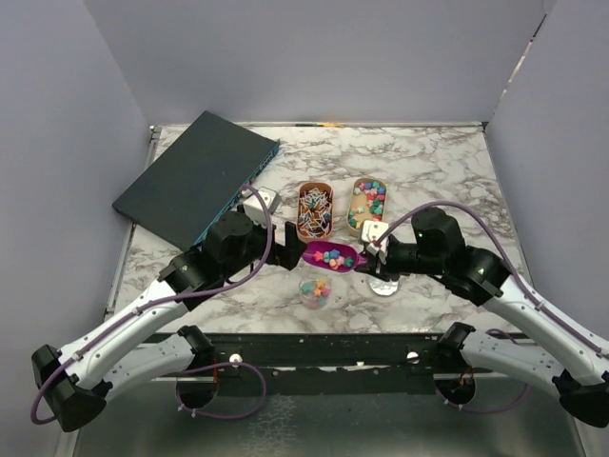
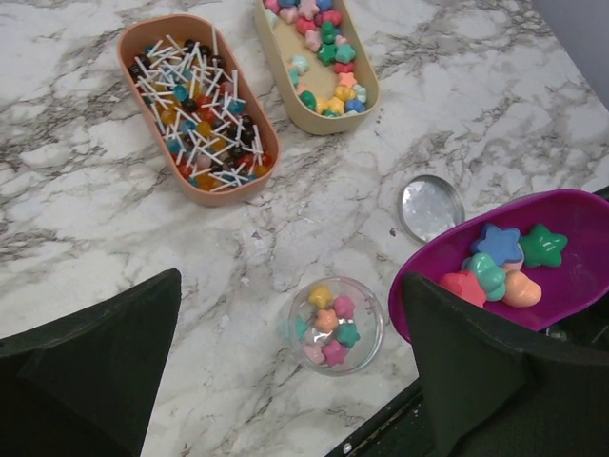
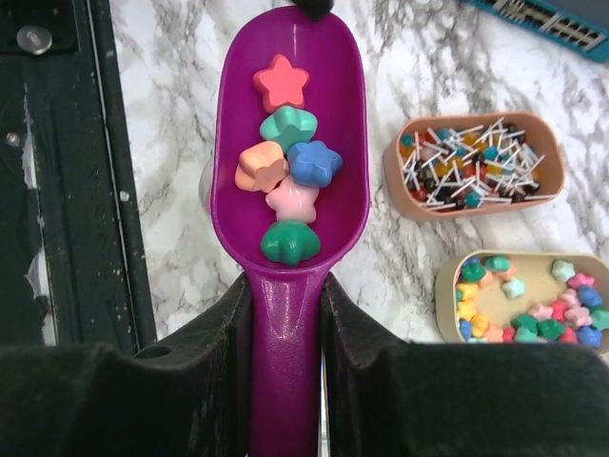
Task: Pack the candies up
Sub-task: Place the fake candies in the packing bottle.
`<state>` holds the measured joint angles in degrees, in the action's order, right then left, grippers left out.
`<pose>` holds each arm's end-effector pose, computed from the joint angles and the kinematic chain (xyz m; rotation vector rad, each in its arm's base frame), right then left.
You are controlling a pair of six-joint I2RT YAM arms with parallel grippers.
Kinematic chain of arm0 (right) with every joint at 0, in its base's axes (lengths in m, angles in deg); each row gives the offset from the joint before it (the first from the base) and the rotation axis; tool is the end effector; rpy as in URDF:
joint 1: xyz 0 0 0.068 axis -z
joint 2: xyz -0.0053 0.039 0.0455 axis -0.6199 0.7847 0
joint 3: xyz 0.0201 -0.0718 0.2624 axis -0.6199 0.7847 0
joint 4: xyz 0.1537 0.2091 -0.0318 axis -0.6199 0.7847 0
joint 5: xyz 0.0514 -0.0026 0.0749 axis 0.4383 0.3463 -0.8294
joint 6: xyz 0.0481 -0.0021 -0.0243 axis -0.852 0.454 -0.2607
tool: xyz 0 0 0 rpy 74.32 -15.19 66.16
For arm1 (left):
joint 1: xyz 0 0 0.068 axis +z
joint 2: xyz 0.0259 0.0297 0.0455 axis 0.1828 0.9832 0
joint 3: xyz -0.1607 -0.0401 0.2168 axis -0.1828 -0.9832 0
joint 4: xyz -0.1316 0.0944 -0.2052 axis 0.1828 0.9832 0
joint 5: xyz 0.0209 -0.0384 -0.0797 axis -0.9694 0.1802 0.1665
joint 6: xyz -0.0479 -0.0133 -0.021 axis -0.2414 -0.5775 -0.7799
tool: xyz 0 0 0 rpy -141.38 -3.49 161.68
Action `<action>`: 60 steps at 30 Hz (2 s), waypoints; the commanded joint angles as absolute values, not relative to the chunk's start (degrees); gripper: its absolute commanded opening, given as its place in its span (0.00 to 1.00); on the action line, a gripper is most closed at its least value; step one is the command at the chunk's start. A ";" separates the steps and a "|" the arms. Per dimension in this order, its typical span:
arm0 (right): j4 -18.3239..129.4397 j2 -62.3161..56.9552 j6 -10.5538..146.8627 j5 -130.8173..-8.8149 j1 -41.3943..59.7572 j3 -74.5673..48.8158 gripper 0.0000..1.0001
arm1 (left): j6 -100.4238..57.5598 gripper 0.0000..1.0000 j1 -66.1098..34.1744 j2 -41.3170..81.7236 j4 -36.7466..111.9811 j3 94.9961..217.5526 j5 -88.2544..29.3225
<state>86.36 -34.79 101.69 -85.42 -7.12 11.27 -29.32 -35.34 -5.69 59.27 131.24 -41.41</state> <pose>0.1178 0.1397 0.3318 -1.4243 1.5275 0.6197 0.1391 -0.1402 0.3231 0.4177 1.9727 -0.6806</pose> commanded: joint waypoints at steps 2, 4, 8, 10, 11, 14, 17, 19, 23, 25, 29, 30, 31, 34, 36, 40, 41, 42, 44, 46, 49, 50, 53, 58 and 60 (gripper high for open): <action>93.52 -32.53 104.01 -83.01 -7.58 8.25 0.00 | -27.42 0.99 -35.00 -8.11 61.97 132.80 -51.02; 96.05 -31.39 104.75 -82.60 -7.58 7.76 0.01 | -27.30 0.99 -34.99 -8.92 62.03 132.99 -53.29; 101.33 -28.70 107.36 -82.49 -7.59 6.58 0.00 | -26.51 0.99 -34.99 -11.07 61.93 132.61 -57.23; 103.17 -27.57 108.67 -82.86 -7.64 6.04 0.00 | -26.07 0.99 -35.00 -12.20 61.78 131.90 -59.23; 103.58 -27.33 109.24 -83.47 -7.65 5.97 0.01 | -26.00 0.99 -35.00 -12.75 61.72 131.39 -60.09; 105.09 -26.88 112.42 -85.26 -7.82 5.89 0.00 | -26.08 0.99 -34.99 -13.97 61.41 130.11 -61.34; 106.50 -24.74 113.17 -83.15 -8.11 5.25 0.01 | -25.88 0.99 -34.99 -14.33 61.42 129.86 -61.28; 107.56 -22.52 113.33 -81.69 -8.82 4.43 0.00 | -25.60 0.99 -35.00 -14.33 61.43 129.97 -61.37; 109.11 -18.63 113.18 -78.73 -10.48 2.65 0.00 | -25.13 0.99 -34.91 -14.46 61.38 129.98 -61.22; 110.32 -16.47 112.44 -76.99 -11.25 1.36 0.00 | -25.10 0.99 -34.90 -14.63 61.40 129.87 -60.86; 112.25 -12.93 111.61 -73.84 -12.38 -1.11 0.01 | -25.00 0.99 -34.86 -15.27 61.43 129.71 -60.24; 112.76 -12.35 111.50 -73.07 -12.66 -1.65 0.01 | -24.97 0.99 -34.90 -15.42 61.42 129.72 -60.13; 113.26 -11.72 111.33 -72.51 -12.84 -2.11 0.01 | -24.95 0.99 -34.91 -15.47 61.41 129.65 -60.14; 115.03 -9.71 110.81 -69.68 -13.60 -3.69 0.00 | -24.82 0.99 -34.85 -15.71 61.37 129.63 -59.90; 116.17 -8.54 110.57 -68.08 -14.06 -4.91 0.00 | -24.74 0.99 -34.81 -15.73 61.39 129.61 -59.72; 117.53 -7.55 110.86 -65.36 -14.67 -6.89 0.01 | -24.61 0.99 -34.81 -15.49 61.35 129.69 -59.38; 118.00 -7.28 110.91 -64.66 -14.80 -7.34 0.01 | -24.58 0.99 -34.77 -15.40 61.38 129.72 -59.32; 118.51 -7.03 110.87 -63.30 -14.93 -7.94 0.00 | -24.46 0.99 -34.67 -15.35 61.36 129.68 -59.27; 119.71 -6.33 110.83 -62.42 -15.45 -9.21 0.01 | -24.46 0.99 -34.73 -15.39 61.39 129.71 -59.12; 120.80 -5.95 110.91 -60.44 -15.96 -10.55 0.01 | -24.53 0.99 -34.73 -15.30 61.42 129.65 -59.05; 122.58 -5.55 111.15 -58.30 -16.51 -12.15 0.01 | -24.36 0.99 -34.59 -15.11 61.43 129.71 -58.96; 122.81 -5.54 111.24 -58.01 -16.47 -12.53 0.01 | -24.36 0.99 -34.56 -15.01 61.39 129.72 -58.92; 123.38 -5.49 111.45 -57.79 -16.63 -13.66 0.00 | -24.36 0.99 -34.56 -15.04 61.40 129.65 -58.66; 123.62 -4.97 111.71 -57.34 -17.13 -14.71 0.01 | -24.41 0.99 -34.55 -15.03 61.40 129.65 -58.65; 123.05 -5.13 111.59 -57.30 -17.10 -15.37 0.00 | -24.37 0.99 -34.56 -15.07 61.42 129.67 -58.56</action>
<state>121.59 -5.68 111.07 -59.34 -16.52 -13.23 -25.14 -34.90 -14.95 61.28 130.28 -59.62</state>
